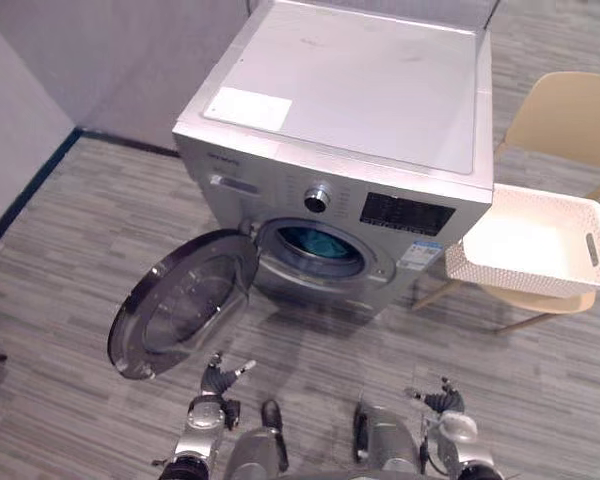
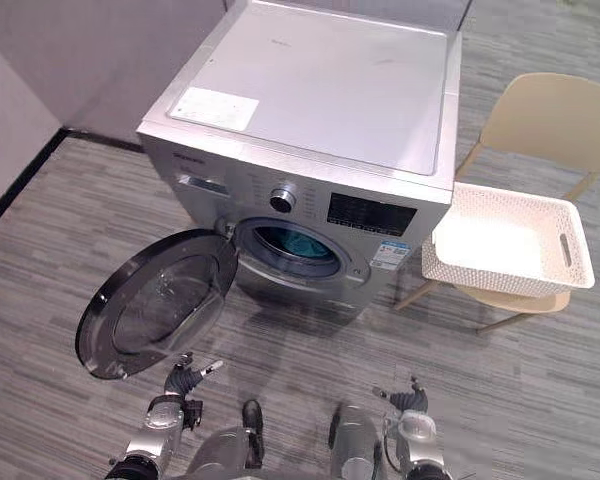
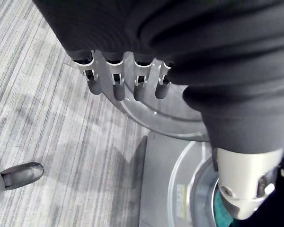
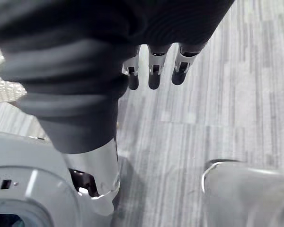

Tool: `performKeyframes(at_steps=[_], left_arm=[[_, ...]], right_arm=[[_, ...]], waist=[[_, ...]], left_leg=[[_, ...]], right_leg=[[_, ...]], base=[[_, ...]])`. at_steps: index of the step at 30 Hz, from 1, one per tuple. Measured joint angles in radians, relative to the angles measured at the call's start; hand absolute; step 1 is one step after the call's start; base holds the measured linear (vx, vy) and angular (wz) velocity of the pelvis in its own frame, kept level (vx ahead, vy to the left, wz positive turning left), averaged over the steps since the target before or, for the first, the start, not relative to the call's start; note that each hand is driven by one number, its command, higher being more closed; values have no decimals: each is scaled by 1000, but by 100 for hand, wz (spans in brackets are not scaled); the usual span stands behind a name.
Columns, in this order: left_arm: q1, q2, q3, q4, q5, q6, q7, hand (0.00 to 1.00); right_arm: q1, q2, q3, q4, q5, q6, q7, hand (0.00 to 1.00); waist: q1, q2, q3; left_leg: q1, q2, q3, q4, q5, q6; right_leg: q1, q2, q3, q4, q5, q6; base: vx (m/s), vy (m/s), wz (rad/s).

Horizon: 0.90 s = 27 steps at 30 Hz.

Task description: Pick up the laundry basket with both hands and put the clothes into the washing machine.

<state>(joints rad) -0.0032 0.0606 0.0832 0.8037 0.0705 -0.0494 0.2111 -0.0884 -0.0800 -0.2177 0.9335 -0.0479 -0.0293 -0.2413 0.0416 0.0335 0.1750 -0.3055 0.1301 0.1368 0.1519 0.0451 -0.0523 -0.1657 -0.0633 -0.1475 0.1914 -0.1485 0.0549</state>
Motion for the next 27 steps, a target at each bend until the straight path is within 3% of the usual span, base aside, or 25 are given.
performKeyframes(at_steps=[1, 2, 3, 4, 6, 8, 9, 10, 11, 14, 19, 24, 27], left_arm=[[6, -16, -5, 1, 0, 1, 7, 0], [8, -21, -5, 0, 0, 1, 8, 0], [17, -20, -13, 0, -1, 1, 7, 0], [19, -18, -16, -5, 0, 1, 7, 0], [28, -22, -28, -24, 1, 2, 6, 0], [42, -25, -43, -50, 2, 2, 5, 0], [49, -27, -44, -68, 3, 2, 5, 0], [59, -29, -46, -106, 3, 1, 5, 0], [50, -15, -46, -131, 11, 1, 6, 0], [48, 22, -51, -229, 30, 2, 9, 0], [15, 132, 33, -408, 146, 1, 63, 0], [-75, 249, 127, -393, 188, 4, 123, 0], [-208, 422, 158, -243, 220, 31, 152, 0]], right_arm=[[2, 0, 0, -3, 1, 1, -2, 0], [6, 2, 1, -8, 1, 1, -3, 0], [10, 4, 1, -7, 3, 1, -6, 0], [12, 4, -1, -13, 7, 1, -11, 0], [14, 10, -16, -32, 7, 1, -18, 0], [41, 8, -21, -57, 6, -1, -18, 0], [47, 6, -21, -56, 6, -3, -17, 0], [56, -10, -24, -55, 6, -2, -16, 0], [57, -2, -35, -48, 6, -2, -16, 0], [76, 6, -56, -44, 6, 0, -16, 0], [82, -12, -58, -43, 6, -3, -15, 0], [76, -37, -55, -43, 6, -5, -7, 0], [56, -59, -28, -44, 6, -8, 4, 0]], waist=[[1, 16, 4], [0, 20, 6], [-1, 18, 6], [-2, 13, 5], [-1, -9, 9], [-7, -24, 10], [-10, -20, 8], [-12, 8, -9], [-21, 12, -14], [-26, 4, -18], [-28, -2, -46], [-28, -6, -50], [-26, -29, -44]], left_leg=[[-7, 13, -6, -25, 36, -10], [-5, 18, -14, -43, 54, -21], [7, 27, -34, -108, 115, -37], [15, 21, -49, -160, 160, -75], [16, 8, -23, -57, 80, -29], [78, -18, -19, 26, -16, -30], [104, -23, -26, 2, -27, -40], [142, -21, -56, -90, -30, -40], [148, -20, -61, -136, -26, -40], [161, -52, -66, -145, -20, -34], [181, -80, -65, -155, -19, -26], [183, -80, -65, -155, -14, -19], [158, -66, -56, -149, -14, -19]], right_leg=[[2, 16, -22, -28, 28, -10], [1, 24, -31, -27, 34, -18], [-7, 31, -51, -25, 40, -28], [-23, 21, -77, -27, 45, -45], [-46, -13, -86, -10, 56, -52], [-43, -60, -84, -10, 69, -33], [-40, -60, -85, -21, 74, -30], [-39, -49, -91, -52, 95, -16], [-28, -49, -99, -96, 126, 0], [39, -61, -124, -204, 202, 17], [78, -80, -123, -257, 228, 38], [90, -70, -125, -284, 248, 35], [56, -53, -105, -283, 257, 25]], base=[[-297, -68, 20], [-284, -109, 37], [-181, -100, 45], [-246, -109, 47], [-157, -38, 31], [-92, 28, 26], [-122, 96, 14], [-109, 140, 11], [-127, 166, 14], [-81, 138, 19], [-21, 74, 2], [21, -3, -3], [27, -23, -23]])
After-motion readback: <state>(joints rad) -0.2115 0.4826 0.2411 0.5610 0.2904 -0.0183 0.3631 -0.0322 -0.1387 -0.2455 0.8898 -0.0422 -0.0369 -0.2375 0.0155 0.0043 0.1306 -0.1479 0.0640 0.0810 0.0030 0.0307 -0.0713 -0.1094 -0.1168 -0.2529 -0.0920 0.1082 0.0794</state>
